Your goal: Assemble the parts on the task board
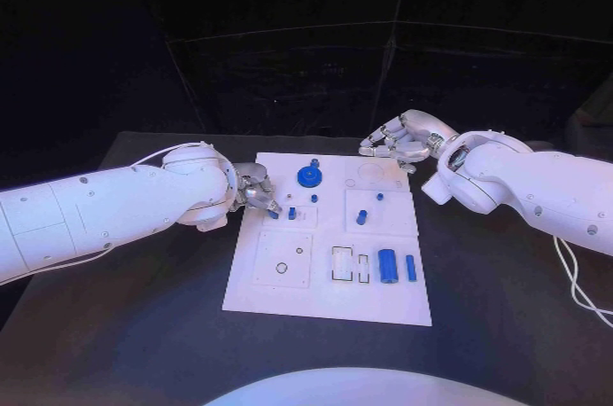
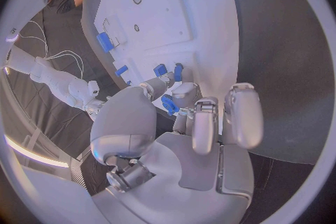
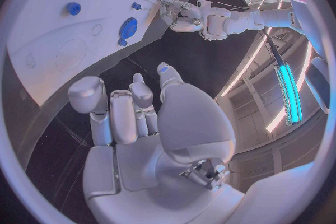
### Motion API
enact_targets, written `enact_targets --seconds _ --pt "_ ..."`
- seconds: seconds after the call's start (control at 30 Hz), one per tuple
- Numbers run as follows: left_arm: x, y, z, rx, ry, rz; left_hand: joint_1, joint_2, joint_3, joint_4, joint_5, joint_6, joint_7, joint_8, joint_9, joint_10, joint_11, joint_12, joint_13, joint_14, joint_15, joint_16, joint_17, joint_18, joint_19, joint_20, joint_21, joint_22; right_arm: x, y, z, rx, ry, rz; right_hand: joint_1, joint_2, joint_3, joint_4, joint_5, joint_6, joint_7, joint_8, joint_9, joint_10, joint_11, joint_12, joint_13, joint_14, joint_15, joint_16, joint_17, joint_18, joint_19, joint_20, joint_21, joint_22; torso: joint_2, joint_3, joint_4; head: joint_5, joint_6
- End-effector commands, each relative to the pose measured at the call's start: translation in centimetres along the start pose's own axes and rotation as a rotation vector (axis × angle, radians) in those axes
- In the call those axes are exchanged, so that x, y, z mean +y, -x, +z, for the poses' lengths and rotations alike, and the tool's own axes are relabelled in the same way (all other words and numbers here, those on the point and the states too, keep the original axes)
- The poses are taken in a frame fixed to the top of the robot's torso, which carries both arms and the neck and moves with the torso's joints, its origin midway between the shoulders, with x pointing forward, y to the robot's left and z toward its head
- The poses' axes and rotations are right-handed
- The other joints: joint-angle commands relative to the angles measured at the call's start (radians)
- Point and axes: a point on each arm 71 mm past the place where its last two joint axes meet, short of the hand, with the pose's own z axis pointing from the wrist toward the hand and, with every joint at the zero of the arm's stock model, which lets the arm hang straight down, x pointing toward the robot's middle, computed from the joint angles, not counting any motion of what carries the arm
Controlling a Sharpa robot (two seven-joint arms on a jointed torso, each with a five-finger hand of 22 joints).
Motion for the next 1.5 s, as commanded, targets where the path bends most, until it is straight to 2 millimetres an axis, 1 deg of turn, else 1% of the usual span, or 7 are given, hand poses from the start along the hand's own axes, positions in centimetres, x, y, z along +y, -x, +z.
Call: enact_targets --seconds 0.03,0.9,1.1,1.17,1.3,1.43,1.5 --pt "0.0 -0.4 0.1 0.024 0.012 0.018 -0.013 0.000 -0.002 0.007 0.001 0.007 -0.005 0.007 0.003 0.001 -0.008 0.004 0.003 0.107 -0.007 0.003 0.263 -0.001 0.027 -0.007 0.007 0.032 0.2 0.0 0.0 0.002 0.010 0.002 0.003 0.003 -0.004 0.002 0.004 0.004 -0.003 0.005 0.000 -0.007 -0.003 0.005 0.000 0.038 -0.005 -0.002 -0.001 0.018 0.000 -0.004 -0.005 0.000 0.000 -0.0005 0.0001 -0.002 0.000" --pt "-0.1 -0.4 0.2 0.023 0.023 0.018 -0.076 -0.027 -0.041 0.046 0.001 0.029 -0.020 0.045 0.030 0.018 -0.020 0.017 0.018 0.107 -0.017 0.003 0.263 -0.007 0.037 -0.018 0.033 0.059 0.2 0.1 -0.1 0.000 0.011 0.002 0.004 0.004 -0.004 0.003 0.004 0.004 -0.004 0.006 0.000 -0.008 -0.003 0.004 -0.002 0.037 -0.005 -0.003 -0.002 0.019 0.000 -0.004 -0.006 -0.001 0.000 0.0000 0.0005 -0.005 -0.001" --pt "0.1 -0.1 0.2 -0.002 0.027 0.004 -0.140 -0.053 -0.122 0.095 -0.003 0.033 -0.015 0.052 0.037 0.017 -0.017 0.016 0.015 0.107 -0.016 0.003 0.263 -0.007 0.036 -0.017 0.029 0.056 0.2 0.1 -0.1 -0.002 0.011 0.002 0.004 0.003 -0.006 0.004 0.005 0.004 -0.003 0.006 0.000 -0.010 -0.003 0.002 -0.004 0.037 -0.005 -0.004 -0.003 0.019 -0.001 -0.004 -0.007 -0.003 0.000 -0.0006 0.0004 -0.007 0.001" --pt "0.2 0.0 0.2 -0.014 0.026 -0.003 -0.139 -0.053 -0.157 0.104 -0.002 0.028 -0.015 0.052 0.040 0.015 -0.017 0.015 0.013 0.107 -0.017 0.003 0.263 -0.006 0.035 -0.017 0.026 0.054 0.1 0.1 -0.1 -0.002 0.011 0.002 0.004 0.003 -0.006 0.004 0.005 0.004 -0.003 0.006 0.000 -0.010 -0.003 0.002 -0.004 0.037 -0.005 -0.004 -0.003 0.019 -0.001 -0.004 -0.007 -0.003 -0.001 -0.0008 0.0004 -0.007 0.002" --pt "0.3 0.3 0.2 -0.049 0.017 -0.024 -0.131 -0.047 -0.211 0.119 0.000 0.009 -0.010 0.045 0.042 0.003 -0.014 0.005 0.000 0.107 -0.016 0.003 0.263 -0.003 0.031 -0.017 0.012 0.043 0.1 0.1 -0.1 -0.003 0.011 0.002 0.004 0.003 -0.006 0.004 0.005 0.004 -0.003 0.006 0.000 -0.010 -0.003 0.002 -0.004 0.037 -0.005 -0.004 -0.003 0.019 -0.001 -0.004 -0.007 -0.003 0.000 -0.0005 0.0007 -0.008 0.003" --pt "0.3 0.5 0.1 -0.077 -0.001 -0.045 -0.117 -0.046 -0.245 0.127 0.001 -0.031 0.004 0.013 0.026 -0.012 -0.002 -0.008 -0.018 0.107 -0.008 0.003 0.263 -0.001 0.029 -0.013 0.004 0.036 0.1 0.2 -0.1 -0.003 0.010 0.002 0.004 0.003 -0.006 0.004 0.005 0.004 -0.003 0.006 0.000 -0.010 -0.003 0.002 -0.004 0.037 -0.005 -0.004 -0.003 0.019 -0.001 -0.004 -0.007 -0.003 0.000 -0.0009 0.0006 -0.008 0.003" --pt "0.2 0.5 0.0 -0.083 -0.020 -0.060 -0.103 -0.046 -0.268 0.133 0.002 -0.060 0.018 -0.017 0.007 -0.023 0.008 -0.018 -0.033 0.107 0.000 0.003 0.263 -0.001 0.029 -0.007 0.000 0.034 0.1 0.2 -0.1 -0.002 0.010 0.002 0.004 0.003 -0.006 0.004 0.005 0.004 -0.003 0.006 0.000 -0.010 -0.003 0.002 -0.004 0.037 -0.005 -0.004 -0.003 0.019 -0.001 -0.004 -0.007 -0.003 0.000 -0.0009 0.0006 -0.008 0.003"
